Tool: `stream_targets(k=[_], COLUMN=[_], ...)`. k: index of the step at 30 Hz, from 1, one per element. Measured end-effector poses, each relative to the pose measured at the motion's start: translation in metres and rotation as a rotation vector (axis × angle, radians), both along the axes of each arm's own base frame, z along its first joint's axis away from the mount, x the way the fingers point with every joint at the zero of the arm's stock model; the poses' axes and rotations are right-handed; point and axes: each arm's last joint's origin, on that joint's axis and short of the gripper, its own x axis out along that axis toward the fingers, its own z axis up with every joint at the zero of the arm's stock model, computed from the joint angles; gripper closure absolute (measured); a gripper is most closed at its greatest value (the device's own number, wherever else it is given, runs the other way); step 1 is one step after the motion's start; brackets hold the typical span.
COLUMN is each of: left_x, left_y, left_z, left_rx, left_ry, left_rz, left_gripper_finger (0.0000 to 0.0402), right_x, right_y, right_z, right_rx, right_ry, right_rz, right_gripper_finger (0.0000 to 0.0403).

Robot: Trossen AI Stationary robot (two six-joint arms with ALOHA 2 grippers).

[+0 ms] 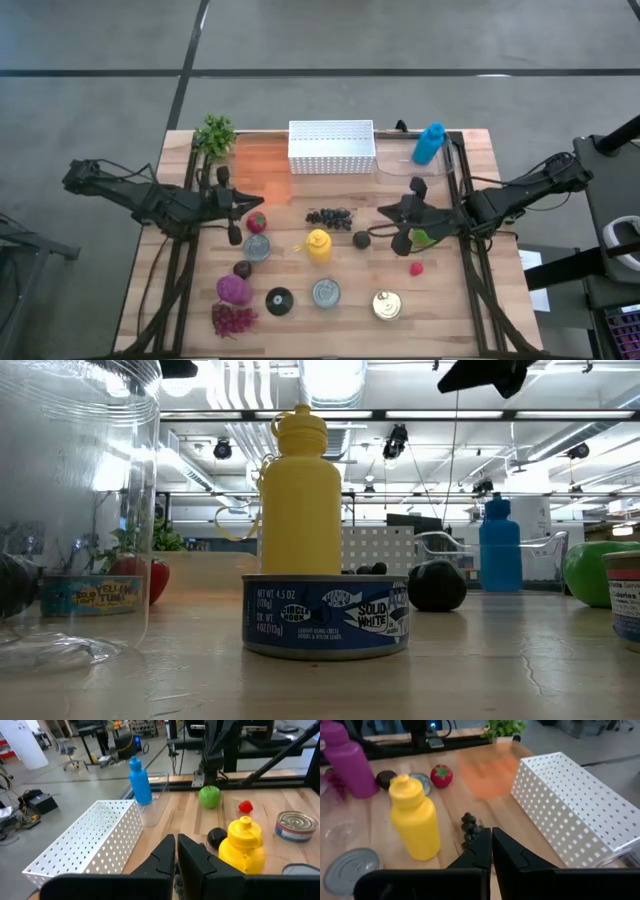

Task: Pick & Place Food Item
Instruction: Put the blue-pink tuna can into the orange bin

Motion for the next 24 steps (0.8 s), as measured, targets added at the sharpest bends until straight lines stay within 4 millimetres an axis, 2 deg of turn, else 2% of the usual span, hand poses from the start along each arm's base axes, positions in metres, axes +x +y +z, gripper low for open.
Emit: stream_targets(k=[5, 19, 24], left_x=[0.005, 0.006, 0.006], left_y=[-0.002, -0.002, -0.002], left_z=[0.002, -0.001, -0.001], left_rx=[-0.007, 0.001, 0.002], left_ry=[0.03, 0.054, 0.054], left_rz=[0.005, 0.006, 0.006], left_gripper_finger=[0.0376, 0.0376, 0.0376], right_x=[0.0, -0.005, -0.009], right_y=[0.006, 0.025, 0.026], right_z=[-0.007, -0.03, -0.042], right_rx=[0.023, 0.298, 0.382], right_ry=[0.005, 0.19, 0.246], right_rz=[0.048, 0.496, 0.527], right_gripper_finger=[0.0394, 0.0394, 0.0394])
